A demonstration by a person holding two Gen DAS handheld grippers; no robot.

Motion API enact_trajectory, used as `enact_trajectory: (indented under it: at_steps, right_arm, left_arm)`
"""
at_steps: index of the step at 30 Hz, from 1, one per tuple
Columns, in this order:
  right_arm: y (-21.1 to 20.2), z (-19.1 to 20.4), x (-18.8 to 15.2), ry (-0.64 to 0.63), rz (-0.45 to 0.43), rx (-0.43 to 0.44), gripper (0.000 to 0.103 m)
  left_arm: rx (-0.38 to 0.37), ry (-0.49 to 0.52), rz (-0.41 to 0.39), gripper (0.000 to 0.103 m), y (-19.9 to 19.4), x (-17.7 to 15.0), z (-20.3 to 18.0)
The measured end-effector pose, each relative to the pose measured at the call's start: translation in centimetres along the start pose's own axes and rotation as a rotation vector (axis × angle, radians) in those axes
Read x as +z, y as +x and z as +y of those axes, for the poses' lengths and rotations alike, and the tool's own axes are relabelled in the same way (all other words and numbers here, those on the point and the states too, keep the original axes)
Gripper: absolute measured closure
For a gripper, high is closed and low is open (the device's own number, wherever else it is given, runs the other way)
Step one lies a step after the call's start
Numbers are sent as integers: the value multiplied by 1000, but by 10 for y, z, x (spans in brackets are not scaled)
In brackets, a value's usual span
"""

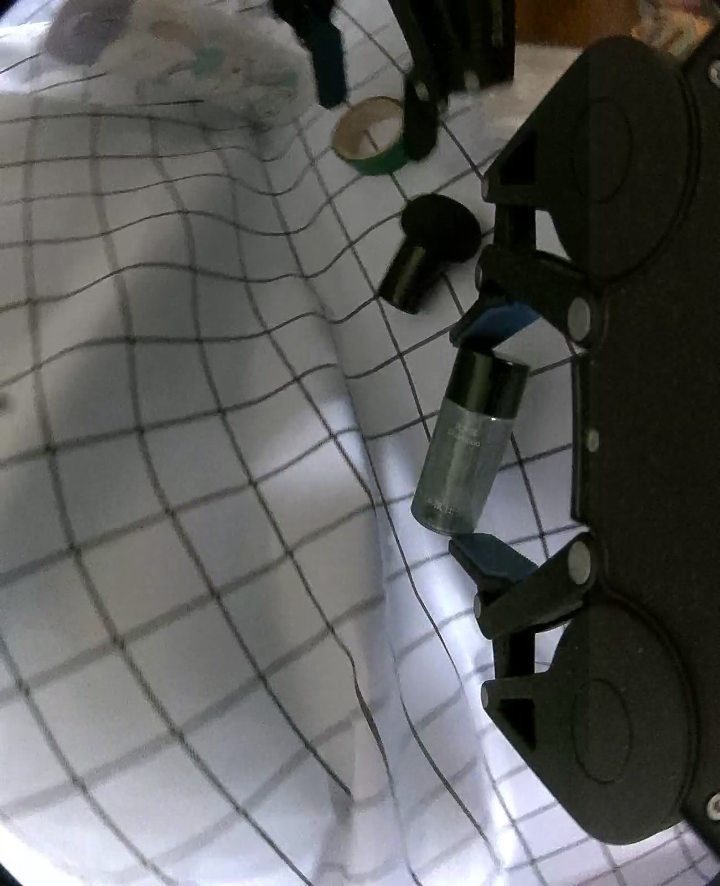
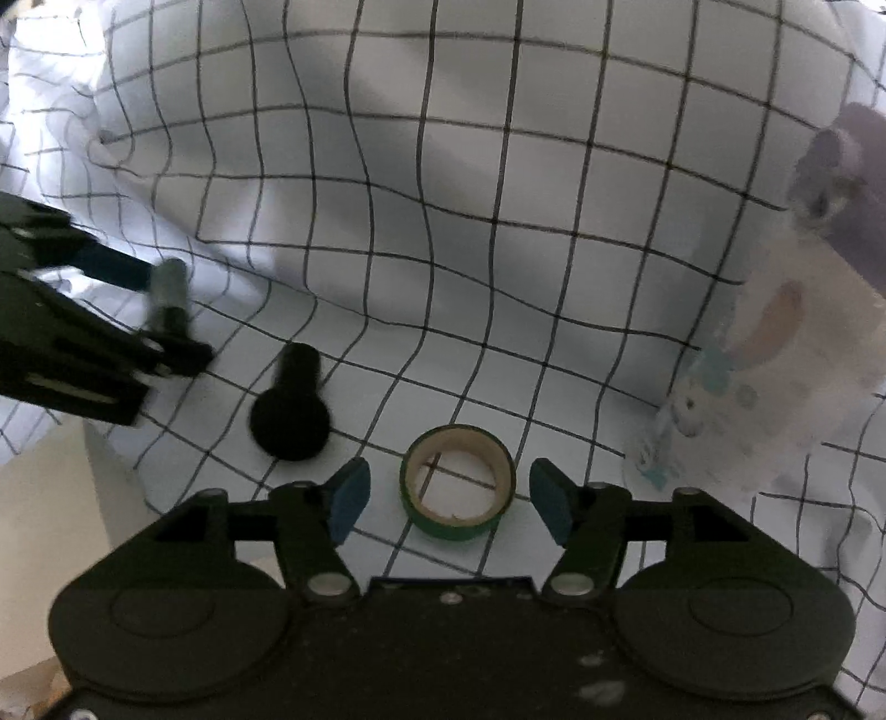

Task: Organize soft objects
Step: 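Grasp the clear black-capped cylinder with left tool while right tool grasps green tape roll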

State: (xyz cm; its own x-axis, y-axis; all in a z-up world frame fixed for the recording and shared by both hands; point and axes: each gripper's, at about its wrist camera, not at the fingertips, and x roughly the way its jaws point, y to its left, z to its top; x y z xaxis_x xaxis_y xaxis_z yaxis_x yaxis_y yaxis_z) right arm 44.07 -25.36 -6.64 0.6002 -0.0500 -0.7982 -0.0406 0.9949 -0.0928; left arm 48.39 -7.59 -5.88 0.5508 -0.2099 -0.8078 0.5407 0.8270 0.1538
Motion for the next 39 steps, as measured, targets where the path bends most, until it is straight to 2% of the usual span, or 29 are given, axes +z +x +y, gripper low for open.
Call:
enact_trajectory:
  at_steps: [2, 4, 8, 13, 21, 30, 35, 39]
  right_arm:
    - [7, -1, 1, -1, 26, 2, 42]
    - [11, -3, 0, 3, 39, 26, 56]
    - [3, -4, 1, -4, 34, 37, 56]
    - [-30, -5, 5, -28, -18, 12, 56]
    - [-113, -12, -2, 8, -128, -8, 56]
    - [-230, -2, -65, 54, -289, -29, 56]
    - [-285, 10, -122, 104, -350, -26, 56]
    - [-317, 16, -170, 174, -377, -15, 56]
  left_arm:
    - [9, -36, -3, 35, -10, -2, 7]
    - [27, -58, -8, 35, -21, -6, 8]
    - [57, -93, -9, 35, -39, -10, 11]
    - [77, -149, -29, 35, -61, -17, 3]
    - [112, -211, -85, 35, -124, -24, -20]
    - [119, -263, -174, 35, -206, -61, -54]
    - [123, -285, -216, 35, -248, -96, -77]
    - [111, -300, -218, 35, -271, -128, -94]
